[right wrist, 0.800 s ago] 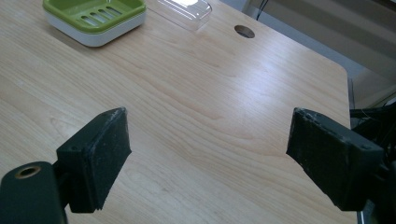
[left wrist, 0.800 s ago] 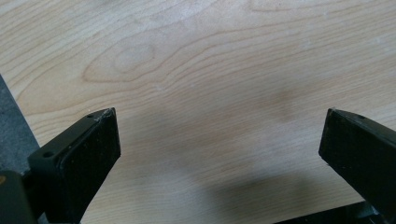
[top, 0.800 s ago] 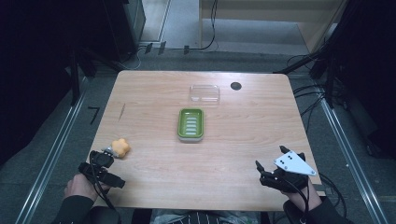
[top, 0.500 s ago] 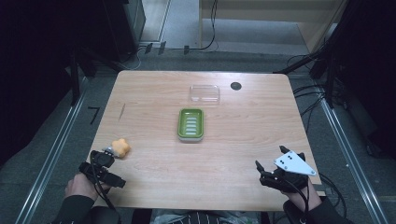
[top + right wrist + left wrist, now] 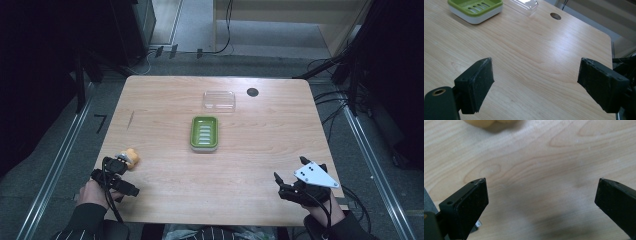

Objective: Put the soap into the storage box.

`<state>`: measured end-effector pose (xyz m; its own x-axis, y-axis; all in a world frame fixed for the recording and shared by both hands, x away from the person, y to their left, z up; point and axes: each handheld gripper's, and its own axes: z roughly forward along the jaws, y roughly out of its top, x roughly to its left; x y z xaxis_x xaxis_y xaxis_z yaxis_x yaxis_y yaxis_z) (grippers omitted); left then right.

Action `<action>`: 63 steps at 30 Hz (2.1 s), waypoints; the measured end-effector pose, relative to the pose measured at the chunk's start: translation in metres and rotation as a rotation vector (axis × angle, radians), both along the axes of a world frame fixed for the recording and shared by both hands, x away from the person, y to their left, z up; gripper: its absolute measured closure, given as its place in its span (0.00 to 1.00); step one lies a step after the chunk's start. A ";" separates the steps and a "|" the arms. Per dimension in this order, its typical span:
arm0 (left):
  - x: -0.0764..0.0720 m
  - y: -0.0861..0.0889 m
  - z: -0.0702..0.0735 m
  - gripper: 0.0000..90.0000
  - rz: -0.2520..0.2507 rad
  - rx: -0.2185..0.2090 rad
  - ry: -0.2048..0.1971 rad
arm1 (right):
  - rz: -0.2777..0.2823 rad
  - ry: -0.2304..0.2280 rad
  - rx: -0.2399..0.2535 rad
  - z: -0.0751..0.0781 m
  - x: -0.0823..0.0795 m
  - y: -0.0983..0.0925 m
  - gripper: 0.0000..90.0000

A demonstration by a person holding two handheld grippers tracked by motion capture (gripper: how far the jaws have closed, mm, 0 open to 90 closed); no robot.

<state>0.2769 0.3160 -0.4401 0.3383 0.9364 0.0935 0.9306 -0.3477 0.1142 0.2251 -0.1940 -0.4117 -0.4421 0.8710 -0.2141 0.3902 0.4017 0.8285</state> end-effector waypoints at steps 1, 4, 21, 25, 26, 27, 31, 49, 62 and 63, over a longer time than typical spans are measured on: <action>0.000 0.000 0.000 0.00 0.000 0.000 0.000 | 0.002 0.000 -0.006 0.000 0.000 0.000 0.15; 0.004 0.000 0.001 0.00 0.004 -0.001 -0.013 | -0.001 0.000 -0.001 0.000 0.000 0.000 0.15; 0.039 0.003 0.001 0.00 0.067 0.006 -0.060 | 0.000 0.004 -0.009 0.000 0.000 0.001 0.15; 0.046 0.004 0.001 0.00 0.079 0.004 -0.062 | -0.001 0.000 -0.009 0.000 -0.001 0.000 0.15; 0.048 0.005 0.001 0.01 0.081 0.004 -0.065 | -0.003 0.000 -0.008 0.000 0.000 0.000 0.15; 0.052 0.006 0.001 0.01 0.096 -0.003 -0.064 | 0.000 0.002 -0.008 0.000 0.000 0.001 0.15; 0.061 0.010 0.000 0.06 0.112 -0.004 -0.072 | -0.002 0.002 -0.009 0.000 0.000 0.000 0.15; 0.068 0.015 -0.005 0.42 0.080 0.004 -0.060 | -0.008 0.006 -0.007 0.000 -0.001 0.000 0.15; 0.068 0.015 -0.006 0.37 0.063 0.012 -0.064 | -0.009 0.004 -0.005 0.000 -0.002 -0.001 0.15; 0.068 0.016 -0.006 0.35 0.062 0.005 -0.059 | -0.008 0.004 -0.007 0.000 -0.001 -0.001 0.15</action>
